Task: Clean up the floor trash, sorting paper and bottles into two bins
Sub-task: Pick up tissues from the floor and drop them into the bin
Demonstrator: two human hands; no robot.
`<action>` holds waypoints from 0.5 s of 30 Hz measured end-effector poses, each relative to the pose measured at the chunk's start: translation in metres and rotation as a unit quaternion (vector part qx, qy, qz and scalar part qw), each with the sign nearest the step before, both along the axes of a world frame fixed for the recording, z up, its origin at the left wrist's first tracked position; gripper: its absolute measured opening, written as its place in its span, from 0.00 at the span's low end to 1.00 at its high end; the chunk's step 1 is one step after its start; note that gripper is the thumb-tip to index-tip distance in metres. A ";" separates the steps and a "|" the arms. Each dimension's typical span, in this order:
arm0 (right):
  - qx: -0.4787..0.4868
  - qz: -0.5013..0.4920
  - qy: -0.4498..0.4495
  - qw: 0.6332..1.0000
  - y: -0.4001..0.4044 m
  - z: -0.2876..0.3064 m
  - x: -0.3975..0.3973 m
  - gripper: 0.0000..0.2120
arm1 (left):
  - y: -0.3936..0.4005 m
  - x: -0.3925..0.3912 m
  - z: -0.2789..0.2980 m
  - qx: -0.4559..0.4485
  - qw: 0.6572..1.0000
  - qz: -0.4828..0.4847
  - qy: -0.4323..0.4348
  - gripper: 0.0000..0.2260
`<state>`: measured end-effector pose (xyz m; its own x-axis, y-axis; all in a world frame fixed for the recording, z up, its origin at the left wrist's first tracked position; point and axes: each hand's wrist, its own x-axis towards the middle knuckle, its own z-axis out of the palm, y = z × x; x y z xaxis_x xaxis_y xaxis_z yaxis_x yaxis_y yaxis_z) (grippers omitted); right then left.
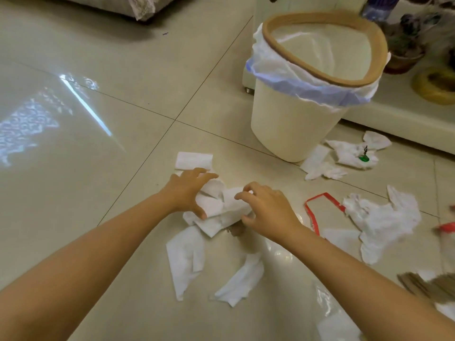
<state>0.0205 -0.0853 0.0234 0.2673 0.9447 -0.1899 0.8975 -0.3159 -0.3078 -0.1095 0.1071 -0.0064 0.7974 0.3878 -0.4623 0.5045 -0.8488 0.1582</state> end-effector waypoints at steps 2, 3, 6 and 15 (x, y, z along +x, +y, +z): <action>-0.021 0.000 -0.006 1.000 0.003 -0.008 -0.002 0.22 | -0.002 0.000 -0.007 0.009 1.000 -0.001 0.023 0.49; -0.033 -0.001 -0.010 0.999 0.004 -0.013 -0.003 0.24 | -0.004 0.001 -0.010 0.012 1.000 0.000 0.028 0.47; -0.092 -0.004 -0.004 0.996 0.007 -0.024 -0.006 0.32 | -0.007 0.004 -0.017 -0.009 0.999 0.034 0.010 0.33; -0.092 -0.046 0.028 0.994 0.016 -0.048 -0.015 0.35 | 0.005 0.002 -0.009 -0.140 0.933 0.233 -0.236 0.06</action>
<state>0.0058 -0.0695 -0.0246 0.3346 0.8651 -0.3736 0.8456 -0.4506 -0.2861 -0.1080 0.1124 -0.0155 0.7127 0.6601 -0.2372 0.6266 -0.4472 0.6383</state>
